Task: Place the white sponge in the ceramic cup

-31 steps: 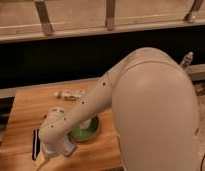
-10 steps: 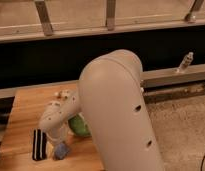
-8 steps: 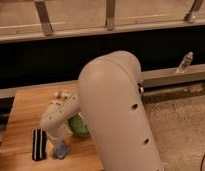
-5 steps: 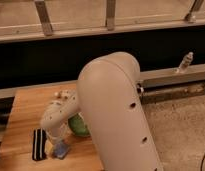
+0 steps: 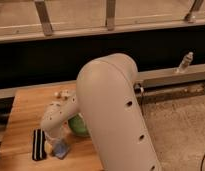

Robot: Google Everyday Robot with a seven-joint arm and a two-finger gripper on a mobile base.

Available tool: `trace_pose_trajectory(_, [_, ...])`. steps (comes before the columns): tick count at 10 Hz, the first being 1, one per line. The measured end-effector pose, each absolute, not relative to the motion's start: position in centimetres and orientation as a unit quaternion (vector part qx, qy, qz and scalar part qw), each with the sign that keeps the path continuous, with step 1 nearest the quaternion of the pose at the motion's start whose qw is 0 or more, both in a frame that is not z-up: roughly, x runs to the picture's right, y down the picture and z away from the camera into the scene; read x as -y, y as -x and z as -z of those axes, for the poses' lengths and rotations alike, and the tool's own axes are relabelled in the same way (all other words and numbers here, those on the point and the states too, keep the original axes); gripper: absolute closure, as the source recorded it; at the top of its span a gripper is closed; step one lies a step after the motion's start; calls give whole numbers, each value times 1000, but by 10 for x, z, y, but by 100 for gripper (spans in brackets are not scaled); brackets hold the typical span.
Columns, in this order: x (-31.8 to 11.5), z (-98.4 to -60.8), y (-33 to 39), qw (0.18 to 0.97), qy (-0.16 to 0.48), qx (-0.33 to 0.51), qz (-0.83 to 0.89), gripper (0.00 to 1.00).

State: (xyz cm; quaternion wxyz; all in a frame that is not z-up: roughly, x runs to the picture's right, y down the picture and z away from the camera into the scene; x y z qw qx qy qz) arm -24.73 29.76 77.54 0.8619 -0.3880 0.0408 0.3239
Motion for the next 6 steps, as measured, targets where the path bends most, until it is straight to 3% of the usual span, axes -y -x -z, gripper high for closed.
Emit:
trace_pose_trajectory(4, [-292, -774, 244, 862, 386, -41, -325, 89])
trace_pose_trajectory(6, [-290, -771, 243, 862, 387, -42, -325, 100])
